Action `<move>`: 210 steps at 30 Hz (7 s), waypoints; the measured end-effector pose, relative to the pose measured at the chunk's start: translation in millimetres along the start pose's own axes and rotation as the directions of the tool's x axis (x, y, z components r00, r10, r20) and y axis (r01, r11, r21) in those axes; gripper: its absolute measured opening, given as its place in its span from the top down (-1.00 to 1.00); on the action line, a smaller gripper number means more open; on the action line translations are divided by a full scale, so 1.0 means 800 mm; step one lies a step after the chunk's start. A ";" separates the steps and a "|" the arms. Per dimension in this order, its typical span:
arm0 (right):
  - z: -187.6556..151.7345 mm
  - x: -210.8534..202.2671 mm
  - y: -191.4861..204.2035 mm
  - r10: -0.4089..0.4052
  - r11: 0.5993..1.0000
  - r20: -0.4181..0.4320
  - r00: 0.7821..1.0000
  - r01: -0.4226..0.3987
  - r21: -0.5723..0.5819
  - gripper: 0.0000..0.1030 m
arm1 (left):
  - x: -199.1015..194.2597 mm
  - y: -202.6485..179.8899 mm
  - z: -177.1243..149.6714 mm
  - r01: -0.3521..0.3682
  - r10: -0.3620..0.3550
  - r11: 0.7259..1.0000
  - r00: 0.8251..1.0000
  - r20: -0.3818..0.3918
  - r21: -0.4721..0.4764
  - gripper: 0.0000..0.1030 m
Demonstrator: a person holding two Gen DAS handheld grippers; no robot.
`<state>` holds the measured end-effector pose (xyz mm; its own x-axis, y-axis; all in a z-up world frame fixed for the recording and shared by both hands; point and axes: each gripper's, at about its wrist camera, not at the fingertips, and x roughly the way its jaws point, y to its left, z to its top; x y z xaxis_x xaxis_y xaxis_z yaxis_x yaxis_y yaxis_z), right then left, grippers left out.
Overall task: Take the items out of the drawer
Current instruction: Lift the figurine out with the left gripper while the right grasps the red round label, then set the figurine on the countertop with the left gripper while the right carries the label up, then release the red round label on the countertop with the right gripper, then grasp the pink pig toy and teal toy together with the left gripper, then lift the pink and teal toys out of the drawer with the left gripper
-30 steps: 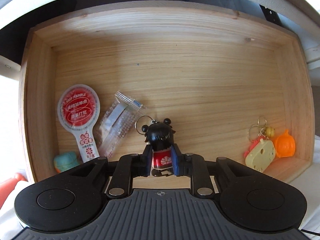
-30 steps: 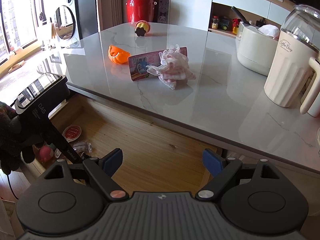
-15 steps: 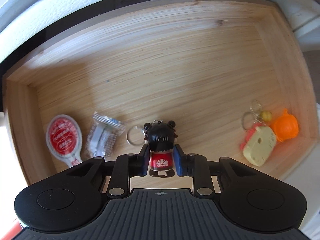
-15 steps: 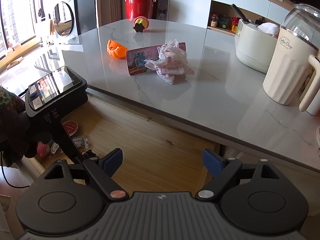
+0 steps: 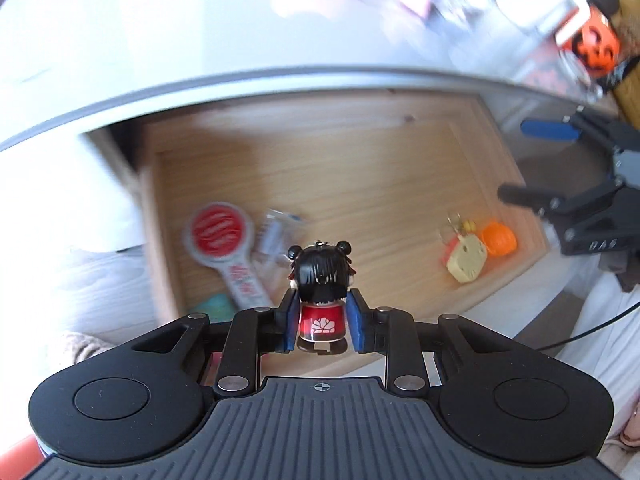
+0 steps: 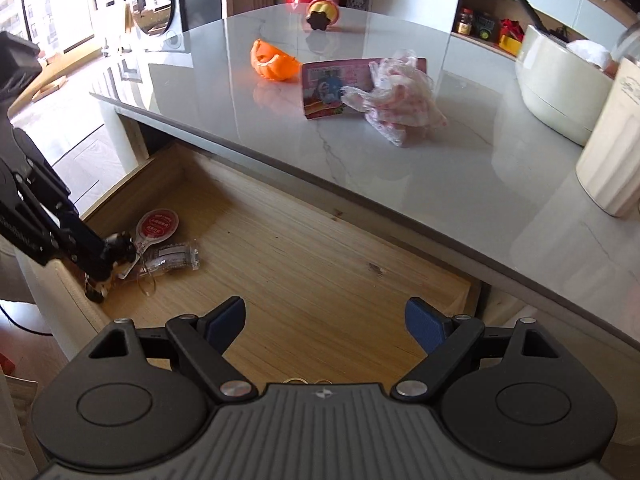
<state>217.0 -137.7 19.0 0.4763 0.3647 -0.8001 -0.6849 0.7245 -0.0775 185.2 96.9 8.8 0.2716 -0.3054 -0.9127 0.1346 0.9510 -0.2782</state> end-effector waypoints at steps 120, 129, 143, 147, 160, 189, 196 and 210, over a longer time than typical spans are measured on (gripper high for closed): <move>-0.008 -0.071 -0.073 -0.161 0.961 0.213 0.964 0.104 0.257 -0.65 | 0.059 -0.076 0.055 -0.100 0.142 0.840 0.989 -0.037 0.533 0.54; -0.009 -0.071 -0.071 -0.171 0.961 0.213 0.962 0.116 0.250 -0.70 | 0.100 -0.131 0.011 -0.112 0.119 0.475 0.991 0.062 0.873 0.47; -0.010 -0.064 -0.076 -0.157 0.962 0.192 0.969 0.106 0.250 -0.76 | 0.146 -0.144 0.015 -0.017 0.108 0.325 0.994 -0.019 0.946 0.58; -0.011 -0.065 -0.076 -0.152 0.963 0.193 0.969 0.100 0.251 -0.78 | 0.149 -0.142 0.010 -0.013 0.104 0.278 0.994 -0.017 0.960 0.58; -0.013 -0.066 -0.082 -0.153 0.958 0.193 0.969 0.098 0.271 -0.78 | 0.132 -0.099 0.061 0.042 -0.030 0.816 0.999 -0.029 0.576 0.48; -0.015 -0.063 -0.079 -0.156 0.959 0.178 0.972 0.106 0.265 -0.79 | 0.159 -0.135 0.011 -0.060 0.090 0.324 0.995 0.032 0.944 0.29; -0.014 -0.063 -0.076 -0.148 0.961 0.174 0.973 0.100 0.256 -0.79 | 0.167 -0.142 0.024 0.021 0.013 0.422 0.999 -0.030 0.906 0.38; -0.015 -0.066 -0.078 -0.150 0.959 0.180 0.972 0.098 0.267 -0.80 | 0.203 -0.156 0.062 0.160 -0.144 0.715 0.986 -0.081 0.680 0.23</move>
<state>228.4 -209.2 58.8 0.6651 0.3514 -0.6590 -0.4625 0.8866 0.0059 259.5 -73.4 -89.8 0.1716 -0.4343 -0.8843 0.7880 0.5992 -0.1414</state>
